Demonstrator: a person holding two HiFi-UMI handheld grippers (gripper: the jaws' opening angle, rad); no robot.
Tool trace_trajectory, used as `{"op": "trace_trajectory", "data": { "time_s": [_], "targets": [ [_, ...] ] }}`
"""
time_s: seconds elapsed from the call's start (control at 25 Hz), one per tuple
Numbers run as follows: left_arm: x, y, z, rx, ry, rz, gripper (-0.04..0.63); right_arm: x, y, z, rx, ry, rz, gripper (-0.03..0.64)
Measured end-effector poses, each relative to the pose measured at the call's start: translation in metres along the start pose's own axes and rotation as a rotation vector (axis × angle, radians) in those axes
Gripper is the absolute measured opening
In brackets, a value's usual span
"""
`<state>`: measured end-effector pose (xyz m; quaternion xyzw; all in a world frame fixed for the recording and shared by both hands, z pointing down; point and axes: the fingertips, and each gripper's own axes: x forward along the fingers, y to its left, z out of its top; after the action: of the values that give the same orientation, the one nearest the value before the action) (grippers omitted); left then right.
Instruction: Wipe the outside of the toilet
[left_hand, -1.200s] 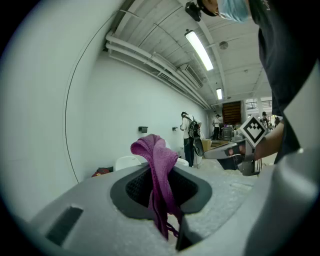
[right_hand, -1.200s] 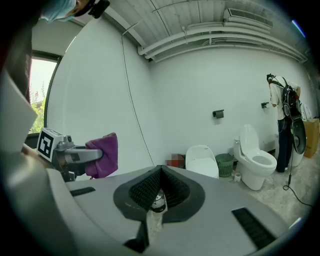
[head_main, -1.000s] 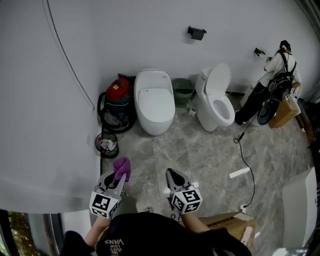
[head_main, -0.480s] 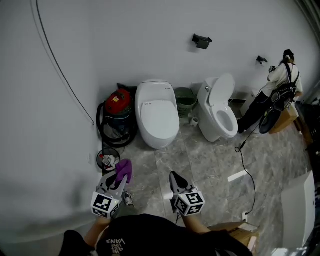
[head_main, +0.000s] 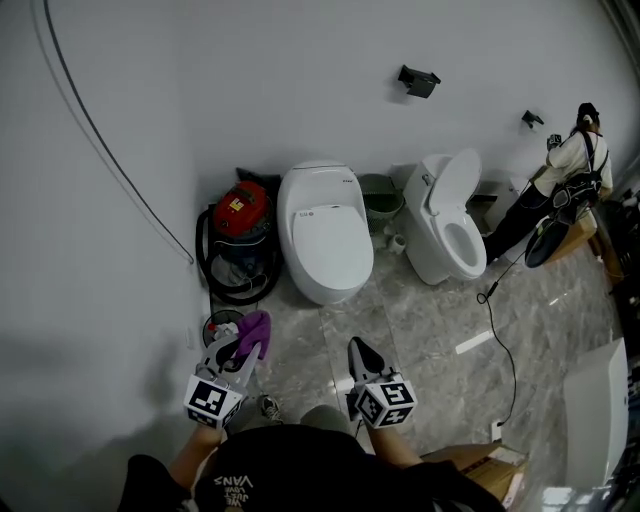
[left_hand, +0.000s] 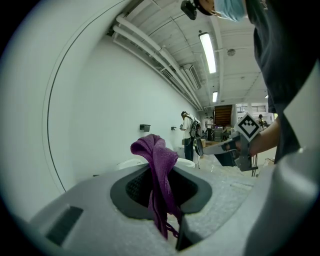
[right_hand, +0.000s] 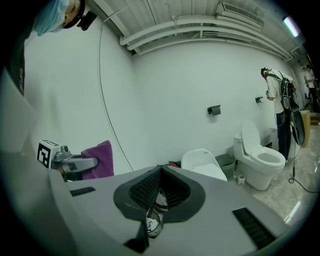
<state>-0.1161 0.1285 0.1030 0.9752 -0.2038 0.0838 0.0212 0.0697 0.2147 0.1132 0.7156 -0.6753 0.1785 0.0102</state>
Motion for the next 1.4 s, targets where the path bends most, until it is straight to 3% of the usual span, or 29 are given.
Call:
{"op": "trace_trajectory", "data": {
  "time_s": [0.36, 0.88, 1.0, 1.16, 1.4],
  "targets": [
    [0.02, 0.04, -0.009, -0.038, 0.001, 0.029, 0.067, 0.058, -0.009, 0.015, -0.023, 0.018, 0.014, -0.002],
    [0.112, 0.081, -0.034, -0.035, 0.035, 0.144, 0.067, 0.15, -0.051, 0.029, -0.076, 0.098, 0.208, -0.002],
    [0.14, 0.086, -0.047, -0.067, 0.07, 0.143, 0.067, 0.169, -0.059, 0.023, -0.071, 0.125, 0.242, -0.002],
    [0.175, 0.096, -0.072, -0.056, 0.092, 0.122, 0.067, 0.199, -0.07, 0.008, -0.054, 0.155, 0.27, -0.002],
    [0.215, 0.114, -0.13, -0.132, 0.151, 0.141, 0.067, 0.25, -0.086, -0.029, -0.069, 0.188, 0.303, -0.002]
  ]
}}
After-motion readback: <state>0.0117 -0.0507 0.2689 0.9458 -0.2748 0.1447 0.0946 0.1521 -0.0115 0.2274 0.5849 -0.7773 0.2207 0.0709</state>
